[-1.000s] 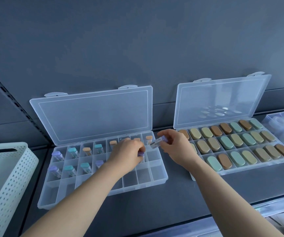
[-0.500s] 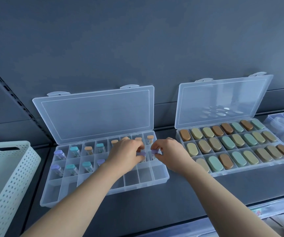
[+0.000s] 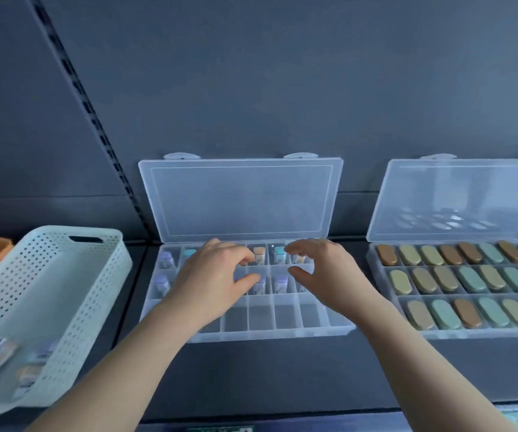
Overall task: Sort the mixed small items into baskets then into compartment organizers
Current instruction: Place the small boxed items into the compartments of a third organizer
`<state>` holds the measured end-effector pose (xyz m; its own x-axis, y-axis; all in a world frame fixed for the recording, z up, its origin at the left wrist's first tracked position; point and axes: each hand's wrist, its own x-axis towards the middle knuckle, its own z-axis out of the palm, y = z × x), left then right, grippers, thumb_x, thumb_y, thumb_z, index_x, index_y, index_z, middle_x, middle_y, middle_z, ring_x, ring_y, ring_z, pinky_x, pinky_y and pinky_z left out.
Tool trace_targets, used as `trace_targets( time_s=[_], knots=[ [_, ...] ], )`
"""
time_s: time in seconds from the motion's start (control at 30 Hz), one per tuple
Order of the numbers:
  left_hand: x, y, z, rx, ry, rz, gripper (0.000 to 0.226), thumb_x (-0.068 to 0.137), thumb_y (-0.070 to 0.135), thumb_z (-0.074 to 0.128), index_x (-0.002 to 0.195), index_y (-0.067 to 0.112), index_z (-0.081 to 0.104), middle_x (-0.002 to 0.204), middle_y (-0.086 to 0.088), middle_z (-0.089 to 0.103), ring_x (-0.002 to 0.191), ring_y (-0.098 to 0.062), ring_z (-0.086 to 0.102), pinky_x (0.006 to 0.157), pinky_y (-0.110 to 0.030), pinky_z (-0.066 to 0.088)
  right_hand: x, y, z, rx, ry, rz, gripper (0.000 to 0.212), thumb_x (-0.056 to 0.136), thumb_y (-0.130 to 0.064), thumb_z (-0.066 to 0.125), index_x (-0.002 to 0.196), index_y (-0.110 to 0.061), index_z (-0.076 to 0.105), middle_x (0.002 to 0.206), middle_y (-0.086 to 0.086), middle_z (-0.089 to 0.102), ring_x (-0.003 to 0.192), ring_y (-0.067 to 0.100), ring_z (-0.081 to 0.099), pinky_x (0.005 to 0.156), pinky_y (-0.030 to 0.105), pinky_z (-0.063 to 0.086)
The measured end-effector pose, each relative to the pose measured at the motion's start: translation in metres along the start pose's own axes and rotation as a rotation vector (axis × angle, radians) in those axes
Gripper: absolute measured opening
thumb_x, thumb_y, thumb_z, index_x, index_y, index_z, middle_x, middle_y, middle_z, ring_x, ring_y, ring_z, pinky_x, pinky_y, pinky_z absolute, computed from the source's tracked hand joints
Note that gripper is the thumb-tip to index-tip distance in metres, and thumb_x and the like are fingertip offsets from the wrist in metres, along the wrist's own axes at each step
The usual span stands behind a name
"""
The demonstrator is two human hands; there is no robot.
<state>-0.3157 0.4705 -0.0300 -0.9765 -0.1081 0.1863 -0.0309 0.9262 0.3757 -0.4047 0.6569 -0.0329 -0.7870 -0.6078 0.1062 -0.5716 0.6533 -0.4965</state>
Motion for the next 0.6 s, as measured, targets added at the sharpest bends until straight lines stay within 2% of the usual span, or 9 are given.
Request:
trace_targets(
  time_s=[0.07,0.17,0.3,0.4,0.43,0.5,0.57,0.6],
  knots=[
    [-0.021,-0.029,-0.025,0.003,0.023,-0.060,0.024,0.084,0.043,0.066,0.103,0.028,0.067,0.098,0.019,0.063,0.098,-0.008,0.051,0.081,-0.027,0.043,0.010,-0.031,0.013,0.046,-0.020,-0.057,0.032,0.089,-0.021,0.061,0.122,-0.023,0.062,0.123,-0.011,0.063,0.117,0.010,0.054,0.097,0.023,0.041],
    [-0.055,-0.082,-0.064,0.019,0.059,-0.186,0.020,0.082,0.038,0.070,0.098,0.027,0.068,0.091,0.020,0.062,0.092,-0.007,0.052,0.075,-0.025,0.039,0.027,-0.079,0.039,0.113,-0.045,-0.147,0.030,0.089,-0.019,0.062,0.118,-0.020,0.066,0.120,-0.008,0.066,0.111,0.010,0.059,0.089,0.016,0.039],
    [-0.094,-0.160,-0.101,0.024,0.042,-0.346,0.019,0.081,0.034,0.073,0.098,0.027,0.068,0.094,0.017,0.064,0.090,-0.006,0.057,0.076,-0.024,0.040,0.049,-0.139,0.080,0.159,-0.130,-0.211,0.030,0.091,-0.022,0.059,0.120,-0.023,0.064,0.122,-0.009,0.065,0.109,0.010,0.060,0.095,0.024,0.046],
    [-0.109,-0.211,-0.106,-0.042,-0.027,-0.409,0.025,0.081,0.030,0.073,0.106,0.024,0.069,0.099,0.013,0.067,0.089,-0.004,0.058,0.081,-0.023,0.044,0.065,-0.176,0.108,0.162,-0.161,-0.229,0.028,0.093,-0.020,0.057,0.119,-0.023,0.065,0.120,-0.013,0.063,0.103,0.003,0.057,0.081,-0.002,0.036],
    [-0.109,-0.225,-0.104,-0.063,-0.064,-0.417,0.029,0.081,0.028,0.073,0.109,0.023,0.068,0.102,0.012,0.068,0.089,-0.003,0.057,0.083,-0.023,0.045,0.070,-0.185,0.117,0.159,-0.165,-0.238,0.027,0.093,-0.018,0.057,0.118,-0.022,0.066,0.120,-0.011,0.064,0.104,0.004,0.058,0.080,-0.005,0.032],
    [-0.105,-0.243,-0.097,-0.097,-0.144,-0.410,0.037,0.081,0.027,0.074,0.117,0.023,0.065,0.109,0.011,0.066,0.092,-0.003,0.056,0.085,-0.021,0.044,0.078,-0.197,0.133,0.154,-0.188,-0.250,0.026,0.091,-0.014,0.059,0.114,-0.018,0.068,0.121,-0.006,0.065,0.110,0.009,0.058,0.090,0.004,0.037],
    [-0.094,-0.253,-0.087,-0.133,-0.231,-0.375,0.047,0.080,0.029,0.075,0.124,0.024,0.060,0.115,0.012,0.063,0.096,-0.003,0.055,0.084,-0.020,0.042,0.084,-0.202,0.148,0.141,-0.198,-0.260,0.022,0.089,-0.013,0.061,0.108,-0.015,0.071,0.118,-0.003,0.065,0.111,0.013,0.058,0.098,0.024,0.044],
    [-0.088,-0.256,-0.081,-0.154,-0.279,-0.356,0.053,0.079,0.030,0.075,0.129,0.024,0.057,0.117,0.011,0.060,0.098,-0.005,0.055,0.084,-0.021,0.042,0.086,-0.204,0.154,0.138,-0.191,-0.253,0.020,0.088,-0.013,0.062,0.105,-0.014,0.072,0.116,-0.001,0.065,0.111,0.014,0.057,0.097,0.029,0.045]
  ],
)
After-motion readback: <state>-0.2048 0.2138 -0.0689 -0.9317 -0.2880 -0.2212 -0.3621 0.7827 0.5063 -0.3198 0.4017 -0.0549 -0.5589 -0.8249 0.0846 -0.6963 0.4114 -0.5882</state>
